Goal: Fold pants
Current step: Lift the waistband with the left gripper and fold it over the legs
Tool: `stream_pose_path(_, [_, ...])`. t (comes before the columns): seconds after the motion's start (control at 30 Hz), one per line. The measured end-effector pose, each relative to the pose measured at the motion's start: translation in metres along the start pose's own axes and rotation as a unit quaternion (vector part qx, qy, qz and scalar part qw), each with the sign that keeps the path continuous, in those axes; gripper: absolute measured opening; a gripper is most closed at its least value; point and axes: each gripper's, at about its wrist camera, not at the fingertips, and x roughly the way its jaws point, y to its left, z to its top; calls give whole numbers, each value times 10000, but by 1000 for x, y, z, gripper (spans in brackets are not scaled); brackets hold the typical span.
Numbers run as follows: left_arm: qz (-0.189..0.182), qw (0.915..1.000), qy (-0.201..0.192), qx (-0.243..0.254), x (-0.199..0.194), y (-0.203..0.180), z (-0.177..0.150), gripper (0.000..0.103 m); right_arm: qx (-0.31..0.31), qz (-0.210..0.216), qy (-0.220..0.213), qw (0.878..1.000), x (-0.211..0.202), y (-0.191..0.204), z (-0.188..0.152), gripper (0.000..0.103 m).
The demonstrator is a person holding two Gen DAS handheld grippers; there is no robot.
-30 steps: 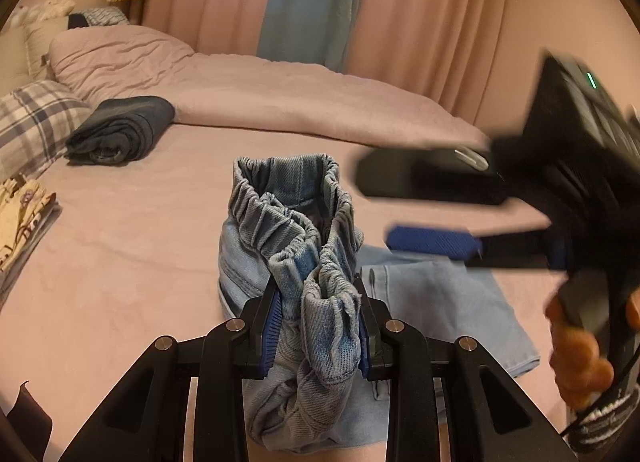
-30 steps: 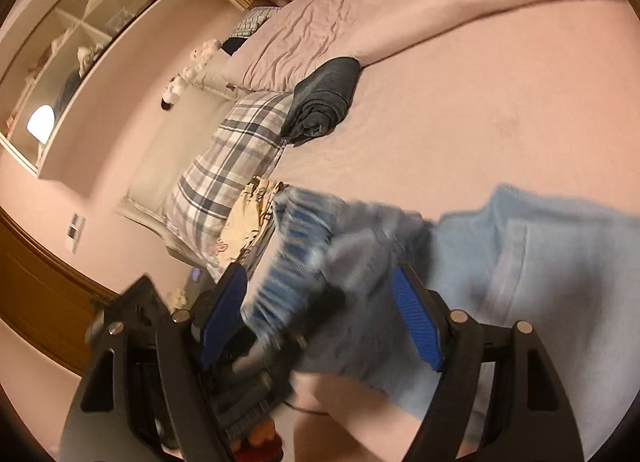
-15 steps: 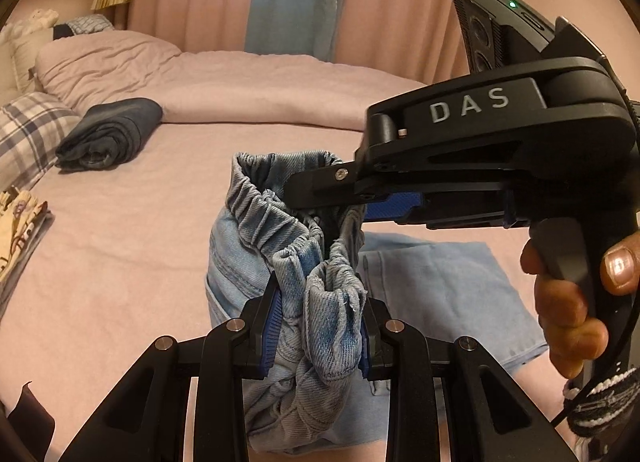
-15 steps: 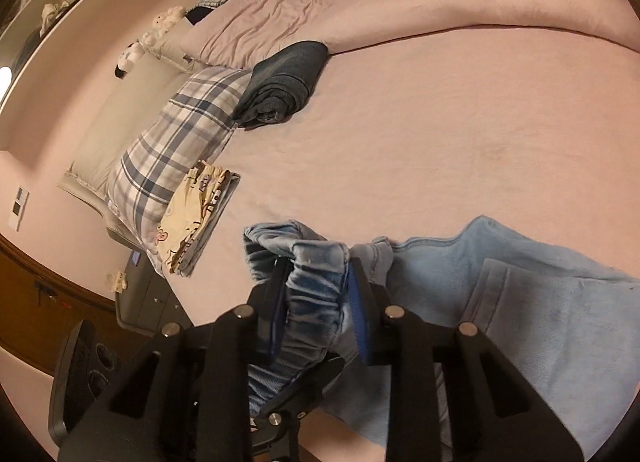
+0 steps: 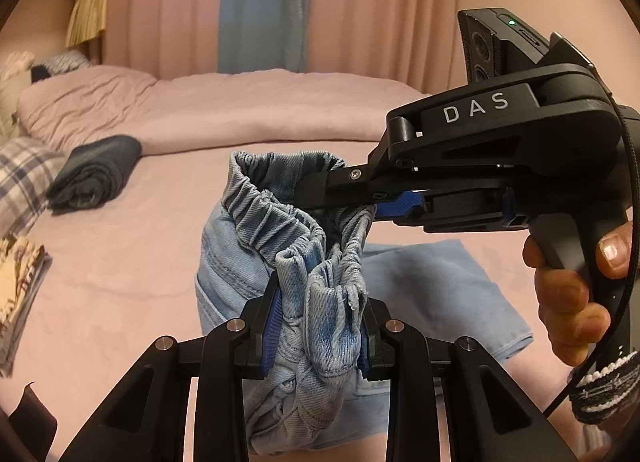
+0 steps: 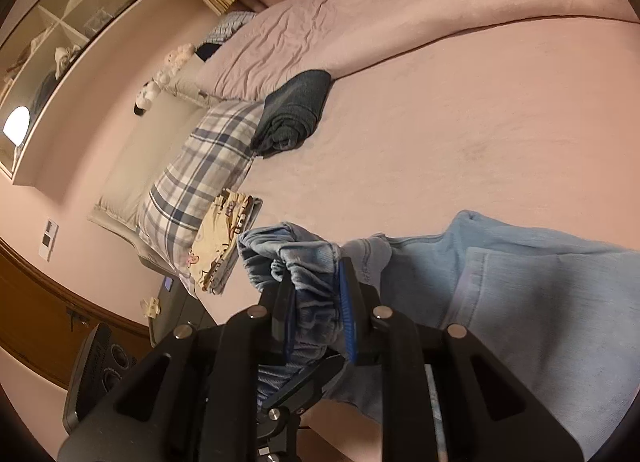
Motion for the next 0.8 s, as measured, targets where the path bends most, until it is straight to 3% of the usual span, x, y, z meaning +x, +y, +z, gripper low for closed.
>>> stream_pose_path(0.43, [-252, 9952, -131, 934, 5, -70, 7, 29, 584, 333, -565, 9961, -64, -47, -14, 18])
stream_pose_path(0.63, [-312, 9891, 138, 1431, 32, -106, -4, 29, 1009, 323, -740, 9916, -86, -88, -29, 18])
stream_pose_path(0.8, [-174, 9791, 345, 1995, 56, -139, -19, 29, 1554, 377, -778, 9841, -95, -134, -48, 18])
